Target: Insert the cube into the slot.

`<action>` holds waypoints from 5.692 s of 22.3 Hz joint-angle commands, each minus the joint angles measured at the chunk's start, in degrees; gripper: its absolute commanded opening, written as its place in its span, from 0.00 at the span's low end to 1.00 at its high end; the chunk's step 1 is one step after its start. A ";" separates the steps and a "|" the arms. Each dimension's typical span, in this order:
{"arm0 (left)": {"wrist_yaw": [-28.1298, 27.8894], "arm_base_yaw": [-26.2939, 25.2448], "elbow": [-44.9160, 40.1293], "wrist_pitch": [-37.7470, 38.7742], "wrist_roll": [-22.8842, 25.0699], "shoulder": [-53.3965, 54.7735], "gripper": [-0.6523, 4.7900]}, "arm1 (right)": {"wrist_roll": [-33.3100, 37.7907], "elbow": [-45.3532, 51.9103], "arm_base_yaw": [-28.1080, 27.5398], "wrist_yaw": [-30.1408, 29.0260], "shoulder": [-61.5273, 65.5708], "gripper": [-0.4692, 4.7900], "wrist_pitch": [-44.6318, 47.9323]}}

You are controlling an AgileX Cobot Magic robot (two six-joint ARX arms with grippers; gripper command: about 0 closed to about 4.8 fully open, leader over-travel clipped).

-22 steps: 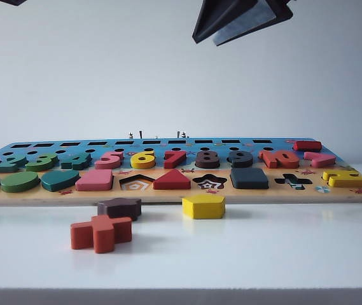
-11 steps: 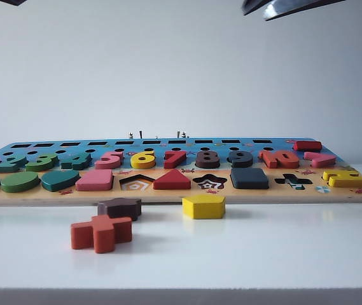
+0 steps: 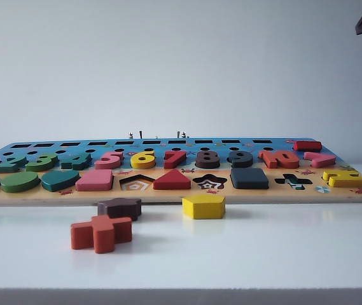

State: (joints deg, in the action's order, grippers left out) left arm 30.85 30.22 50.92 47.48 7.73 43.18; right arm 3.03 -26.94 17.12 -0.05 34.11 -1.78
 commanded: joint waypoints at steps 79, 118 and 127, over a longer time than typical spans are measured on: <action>-28.50 -24.28 -50.38 -41.62 0.66 -43.12 0.16 | 0.35 26.47 -16.79 -2.78 -33.97 0.08 1.90; -28.50 -24.28 -50.38 -41.59 0.66 -43.15 0.16 | 0.35 26.47 -16.79 -2.78 -33.97 0.08 1.90; -28.50 -24.28 -50.38 -41.59 0.66 -43.15 0.16 | 0.35 26.47 -16.79 -2.86 -33.97 0.08 1.68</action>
State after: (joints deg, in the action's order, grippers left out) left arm 2.46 5.93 0.30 6.66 8.71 0.01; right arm 3.42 -0.47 0.32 -2.90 0.27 -0.58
